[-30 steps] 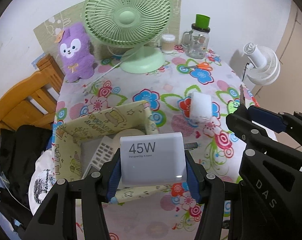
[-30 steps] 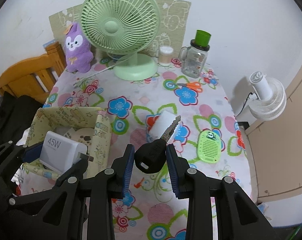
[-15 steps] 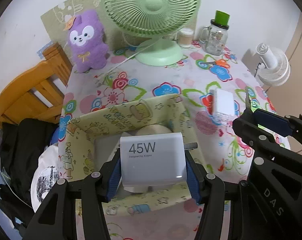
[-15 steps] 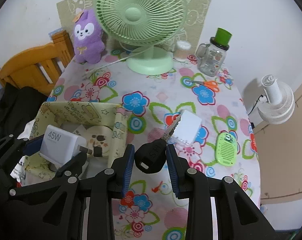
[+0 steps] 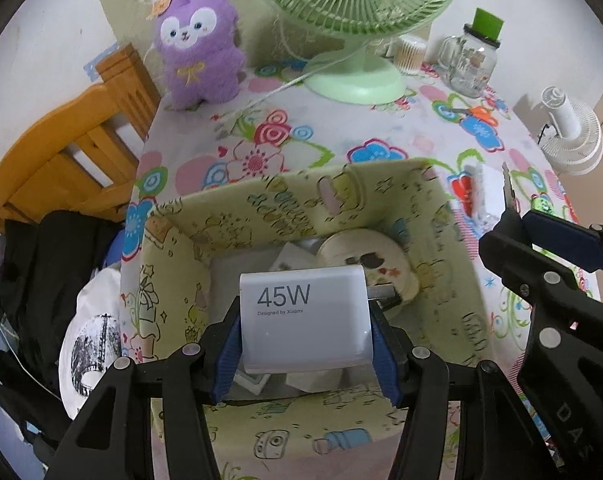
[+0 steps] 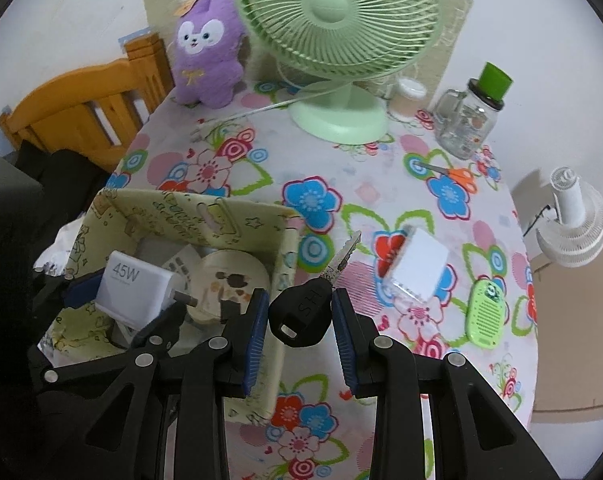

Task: Organize rigid objects
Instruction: 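Lower the printed charger into the box with the left tool while the right tool lowers the key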

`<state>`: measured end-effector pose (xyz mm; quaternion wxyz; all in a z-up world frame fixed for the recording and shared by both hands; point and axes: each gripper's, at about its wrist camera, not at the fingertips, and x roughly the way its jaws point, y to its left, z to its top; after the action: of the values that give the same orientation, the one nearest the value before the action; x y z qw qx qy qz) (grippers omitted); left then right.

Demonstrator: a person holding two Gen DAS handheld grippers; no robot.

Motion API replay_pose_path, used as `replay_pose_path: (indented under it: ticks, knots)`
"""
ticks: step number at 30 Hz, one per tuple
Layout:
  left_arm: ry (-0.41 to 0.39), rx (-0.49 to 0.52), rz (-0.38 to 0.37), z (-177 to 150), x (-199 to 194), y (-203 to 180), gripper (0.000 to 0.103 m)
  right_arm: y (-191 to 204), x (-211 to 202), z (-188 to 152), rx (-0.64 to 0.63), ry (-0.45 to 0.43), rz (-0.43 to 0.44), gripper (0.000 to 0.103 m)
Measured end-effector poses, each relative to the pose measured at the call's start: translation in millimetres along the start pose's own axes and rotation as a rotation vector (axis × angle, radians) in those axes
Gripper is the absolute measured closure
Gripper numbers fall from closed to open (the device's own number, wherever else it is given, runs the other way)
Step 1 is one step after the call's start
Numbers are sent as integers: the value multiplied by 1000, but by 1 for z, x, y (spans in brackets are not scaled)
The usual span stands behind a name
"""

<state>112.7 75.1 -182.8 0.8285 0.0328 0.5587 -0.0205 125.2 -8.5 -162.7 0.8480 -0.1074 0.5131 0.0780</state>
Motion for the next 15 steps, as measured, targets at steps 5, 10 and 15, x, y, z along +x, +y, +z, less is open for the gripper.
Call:
replay_pose_path:
  ticks: [5, 10, 15]
  knots:
    - [24, 0, 17, -3, 8, 7, 45, 12, 9, 4, -19, 15, 24, 68]
    - [27, 2, 28, -6, 12, 10, 46, 19, 16, 5, -32, 28, 41, 68]
    - [6, 21, 37, -3, 9, 12, 42, 23, 23, 5, -30, 45, 65, 68]
